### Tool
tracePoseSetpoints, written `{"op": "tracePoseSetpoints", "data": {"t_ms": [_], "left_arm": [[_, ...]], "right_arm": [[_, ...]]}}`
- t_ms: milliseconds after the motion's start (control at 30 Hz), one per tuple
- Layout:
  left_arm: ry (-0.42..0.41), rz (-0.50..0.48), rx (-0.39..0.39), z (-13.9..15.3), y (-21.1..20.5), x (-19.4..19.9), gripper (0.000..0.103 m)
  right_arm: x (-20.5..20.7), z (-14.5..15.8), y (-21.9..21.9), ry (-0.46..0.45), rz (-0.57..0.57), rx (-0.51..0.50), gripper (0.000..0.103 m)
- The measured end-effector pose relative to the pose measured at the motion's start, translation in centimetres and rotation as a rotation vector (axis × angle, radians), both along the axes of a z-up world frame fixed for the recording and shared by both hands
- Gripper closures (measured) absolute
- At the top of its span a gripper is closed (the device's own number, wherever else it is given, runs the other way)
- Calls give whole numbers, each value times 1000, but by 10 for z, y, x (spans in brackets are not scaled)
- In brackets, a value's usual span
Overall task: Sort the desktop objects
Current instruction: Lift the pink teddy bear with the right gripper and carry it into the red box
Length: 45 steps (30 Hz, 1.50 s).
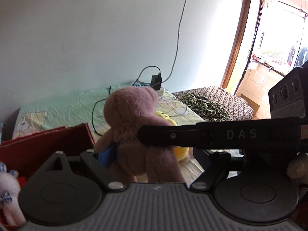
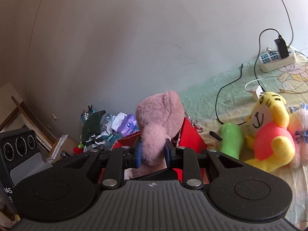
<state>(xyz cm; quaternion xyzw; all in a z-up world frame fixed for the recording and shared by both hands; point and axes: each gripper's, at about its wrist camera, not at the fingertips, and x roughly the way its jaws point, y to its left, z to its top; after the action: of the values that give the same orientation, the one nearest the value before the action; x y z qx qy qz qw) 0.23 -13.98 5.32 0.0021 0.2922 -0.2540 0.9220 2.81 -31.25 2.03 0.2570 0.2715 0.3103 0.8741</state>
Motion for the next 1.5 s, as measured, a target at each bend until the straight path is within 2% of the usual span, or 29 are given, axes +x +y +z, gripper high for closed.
{"op": "tracePoseSetpoints", "data": {"t_ms": [133, 267, 400, 633, 833, 933, 1100, 1167, 1333, 1500], "left_arm": [[-24, 49, 3, 4, 33, 6, 20], [-7, 111, 36, -4, 67, 12, 20], [45, 170, 68, -22, 99, 21, 20], [144, 215, 116, -60, 136, 39, 20], [197, 219, 107, -79, 158, 48, 23], [226, 218, 100, -88, 165, 53, 23], [255, 230, 99, -99, 176, 58, 14], [265, 232, 100, -102, 178, 62, 12], [244, 235, 174, -102, 170, 63, 13], [283, 269, 245, -102, 160, 68, 11]], "right_arm": [[17, 0, 32, -6, 45, 23, 78], [35, -17, 67, 41, 97, 69, 78], [50, -41, 101, 116, 136, 100, 78], [64, -73, 141, 220, 159, 55, 78], [75, -91, 153, 311, 158, 46, 78], [75, -95, 158, 314, 161, 14, 80], [75, -101, 159, 330, 147, -9, 80], [76, -100, 159, 327, 144, -31, 77], [74, -96, 154, 336, 111, -67, 71], [63, -84, 142, 285, 71, -103, 71]]}}
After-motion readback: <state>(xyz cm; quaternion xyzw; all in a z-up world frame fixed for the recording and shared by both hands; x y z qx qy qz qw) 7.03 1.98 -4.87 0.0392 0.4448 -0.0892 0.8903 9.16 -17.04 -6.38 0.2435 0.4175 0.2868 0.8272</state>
